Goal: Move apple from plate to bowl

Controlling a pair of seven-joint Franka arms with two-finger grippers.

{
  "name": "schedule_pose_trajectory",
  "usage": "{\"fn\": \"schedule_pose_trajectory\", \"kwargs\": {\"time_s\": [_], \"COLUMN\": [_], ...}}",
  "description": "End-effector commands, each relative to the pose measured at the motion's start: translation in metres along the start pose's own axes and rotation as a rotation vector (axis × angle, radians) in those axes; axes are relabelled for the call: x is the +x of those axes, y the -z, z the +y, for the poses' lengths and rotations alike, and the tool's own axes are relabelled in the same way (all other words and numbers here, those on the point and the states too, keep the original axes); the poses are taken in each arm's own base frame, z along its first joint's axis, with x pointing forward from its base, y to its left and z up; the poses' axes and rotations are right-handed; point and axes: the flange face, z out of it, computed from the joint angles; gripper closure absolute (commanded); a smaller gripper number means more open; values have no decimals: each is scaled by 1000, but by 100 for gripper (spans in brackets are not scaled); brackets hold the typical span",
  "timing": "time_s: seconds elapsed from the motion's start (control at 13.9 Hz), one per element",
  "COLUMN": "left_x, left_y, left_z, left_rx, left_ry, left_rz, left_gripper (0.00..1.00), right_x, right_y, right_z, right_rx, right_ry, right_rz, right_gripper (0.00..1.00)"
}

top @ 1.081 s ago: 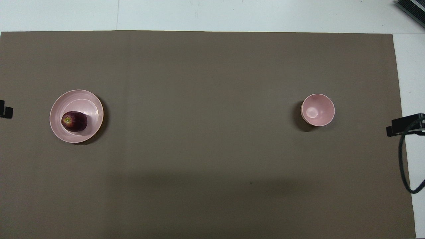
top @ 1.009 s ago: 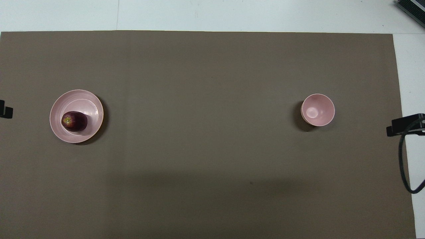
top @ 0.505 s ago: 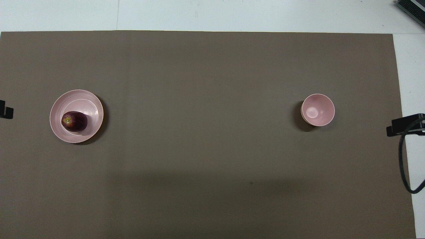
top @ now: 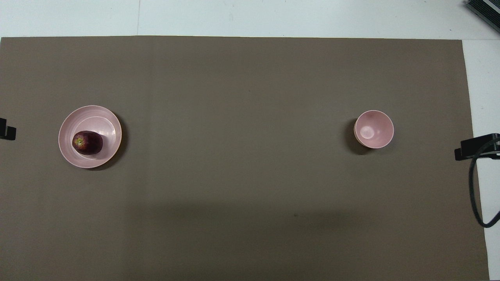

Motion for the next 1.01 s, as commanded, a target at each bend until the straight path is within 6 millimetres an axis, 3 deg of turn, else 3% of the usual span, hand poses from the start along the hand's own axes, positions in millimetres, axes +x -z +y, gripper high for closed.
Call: {"fn": "schedule_pose_trajectory", "kwargs": {"time_s": [0.0, 0.58, 0.94], "left_x": [-6, 0, 2], "left_y": [2, 2, -44], "left_z": [-2, -2, -3], "left_rx": [-4, -5, -5], "left_ry": [4, 10, -3], "left_rz": [-6, 36, 17], "left_gripper": [0, 0, 0], "right_x": [-5, -5, -5], "right_y": [1, 1, 1], "right_z": [-2, -2, -2], "right_rx": [22, 22, 22], "right_ry": [2, 2, 2], "right_rz": [3, 3, 3], "right_gripper": [0, 0, 0]}}
